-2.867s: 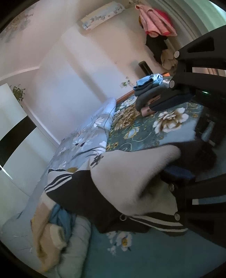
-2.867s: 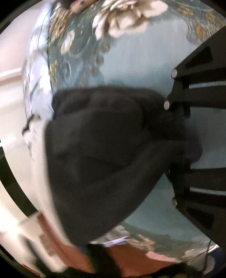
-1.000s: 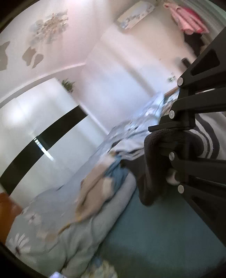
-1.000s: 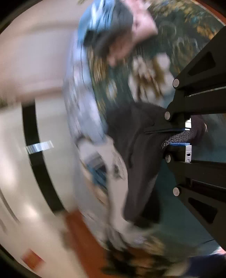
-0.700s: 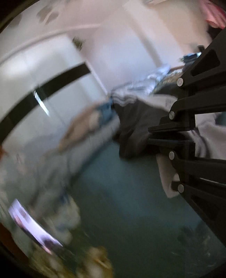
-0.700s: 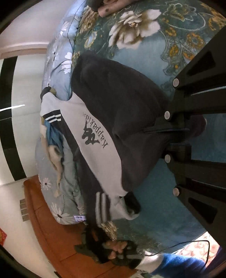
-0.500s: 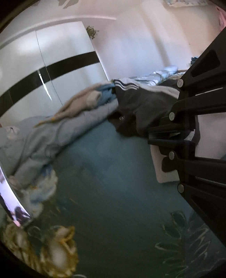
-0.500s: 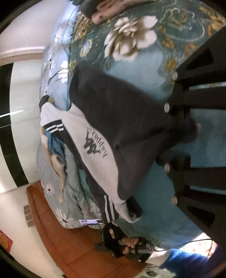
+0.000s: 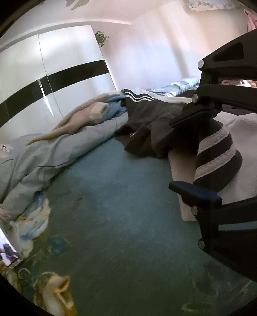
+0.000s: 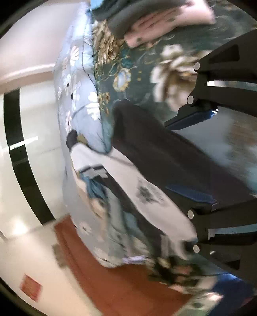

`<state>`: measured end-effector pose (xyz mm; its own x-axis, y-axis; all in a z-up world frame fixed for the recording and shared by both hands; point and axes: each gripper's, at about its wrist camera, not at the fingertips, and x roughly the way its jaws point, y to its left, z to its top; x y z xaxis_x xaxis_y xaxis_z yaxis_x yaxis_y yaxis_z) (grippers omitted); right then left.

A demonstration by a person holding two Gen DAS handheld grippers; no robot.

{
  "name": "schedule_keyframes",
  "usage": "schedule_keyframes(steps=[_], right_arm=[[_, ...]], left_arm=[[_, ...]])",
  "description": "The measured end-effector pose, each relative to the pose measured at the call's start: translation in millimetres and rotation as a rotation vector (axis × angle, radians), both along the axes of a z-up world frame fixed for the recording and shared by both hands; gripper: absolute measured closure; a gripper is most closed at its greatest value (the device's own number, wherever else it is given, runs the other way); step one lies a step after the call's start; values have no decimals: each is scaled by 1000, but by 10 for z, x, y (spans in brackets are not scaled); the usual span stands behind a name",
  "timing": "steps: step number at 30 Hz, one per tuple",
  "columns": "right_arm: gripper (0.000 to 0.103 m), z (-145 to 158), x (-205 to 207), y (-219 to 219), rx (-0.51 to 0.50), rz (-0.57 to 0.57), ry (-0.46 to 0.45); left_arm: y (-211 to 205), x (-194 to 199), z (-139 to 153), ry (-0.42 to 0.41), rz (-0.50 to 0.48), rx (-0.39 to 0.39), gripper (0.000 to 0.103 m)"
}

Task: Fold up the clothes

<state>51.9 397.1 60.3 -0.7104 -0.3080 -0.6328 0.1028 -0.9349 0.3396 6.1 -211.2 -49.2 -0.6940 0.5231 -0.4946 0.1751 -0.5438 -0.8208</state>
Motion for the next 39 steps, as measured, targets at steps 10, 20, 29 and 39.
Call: schedule_keyframes(steps=[10, 20, 29, 39], right_arm=[[43, -903, -1377, 512, -256, -244, -217], [90, -776, -1307, 402, -365, -329, -131], [91, -89, -33, 624, -418, -326, 145], [92, 198, 1511, 814, -343, -453, 228]], left_arm=[[-9, 19, 30, -6, -17, 33, 42], [79, 14, 103, -3, -32, 49, 39], [97, 110, 169, 32, -92, 100, 36], [424, 82, 175, 33, -210, 111, 36]])
